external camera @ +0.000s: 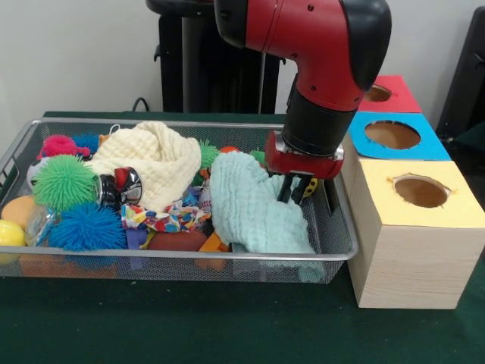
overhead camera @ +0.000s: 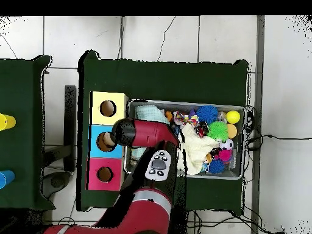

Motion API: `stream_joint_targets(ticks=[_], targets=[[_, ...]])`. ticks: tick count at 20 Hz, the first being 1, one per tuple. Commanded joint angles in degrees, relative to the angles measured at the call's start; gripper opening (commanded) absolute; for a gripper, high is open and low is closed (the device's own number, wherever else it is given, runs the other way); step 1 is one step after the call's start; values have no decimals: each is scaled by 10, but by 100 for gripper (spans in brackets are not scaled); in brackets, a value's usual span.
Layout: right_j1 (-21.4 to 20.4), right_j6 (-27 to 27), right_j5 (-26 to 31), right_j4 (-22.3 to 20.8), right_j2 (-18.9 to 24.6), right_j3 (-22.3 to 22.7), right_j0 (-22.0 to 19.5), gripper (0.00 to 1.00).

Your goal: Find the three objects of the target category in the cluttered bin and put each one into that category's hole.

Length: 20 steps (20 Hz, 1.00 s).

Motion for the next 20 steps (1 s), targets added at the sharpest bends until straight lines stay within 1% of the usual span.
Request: stream_joint_targets(ticks=[1,11,16,20], targets=[[-43,59,-25,19,101,73,-77,0],[-39,75,-26,2,109,68,-83,0],[-47,80,-8,3,106,65,-80,0],[-66,83,18,10,106,74,-78,0]])
